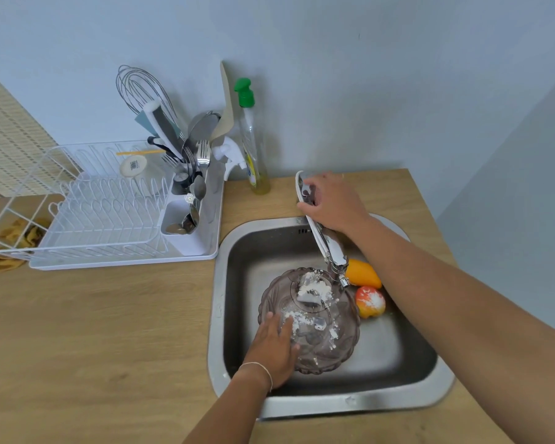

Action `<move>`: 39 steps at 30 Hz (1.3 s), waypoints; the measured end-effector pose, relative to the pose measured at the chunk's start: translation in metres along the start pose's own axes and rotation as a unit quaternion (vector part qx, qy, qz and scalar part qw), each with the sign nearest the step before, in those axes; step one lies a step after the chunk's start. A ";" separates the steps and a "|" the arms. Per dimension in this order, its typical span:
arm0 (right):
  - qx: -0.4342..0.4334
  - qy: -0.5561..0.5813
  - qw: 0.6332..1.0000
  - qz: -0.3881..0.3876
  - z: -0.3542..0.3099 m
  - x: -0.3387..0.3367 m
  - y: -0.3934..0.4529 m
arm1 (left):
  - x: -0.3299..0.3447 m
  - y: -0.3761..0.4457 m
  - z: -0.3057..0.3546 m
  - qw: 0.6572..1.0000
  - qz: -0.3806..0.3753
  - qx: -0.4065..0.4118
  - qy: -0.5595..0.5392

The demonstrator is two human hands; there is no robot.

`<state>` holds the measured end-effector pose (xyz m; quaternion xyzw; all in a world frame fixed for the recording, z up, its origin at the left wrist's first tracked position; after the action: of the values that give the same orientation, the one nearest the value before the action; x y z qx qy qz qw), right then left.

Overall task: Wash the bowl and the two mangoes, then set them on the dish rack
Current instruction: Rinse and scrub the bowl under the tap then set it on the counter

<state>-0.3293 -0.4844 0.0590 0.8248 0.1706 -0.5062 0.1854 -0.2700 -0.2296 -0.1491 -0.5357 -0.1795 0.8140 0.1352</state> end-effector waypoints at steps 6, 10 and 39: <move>-0.042 -0.071 0.996 0.046 -0.008 -0.002 0.012 | -0.004 -0.002 -0.002 1.000 0.015 -0.005 -0.015; -0.098 -0.116 0.987 0.049 -0.011 0.001 0.011 | -0.002 -0.001 -0.003 1.000 0.015 -0.002 0.000; 0.001 -0.219 0.885 -0.410 0.046 0.218 -0.253 | 0.033 0.014 0.009 0.978 -0.069 0.047 0.189</move>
<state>-0.3897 -0.2648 -0.1900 0.5496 0.4483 -0.7049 -0.0065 -0.2915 -0.2296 -0.1791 -0.6589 -0.1488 0.6946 0.2477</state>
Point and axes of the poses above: each hand's wrist, its own y-axis towards the middle knuckle, its own x-axis out of the palm, z = x × y, the point moved 10 cm from there along y, towards the middle knuckle
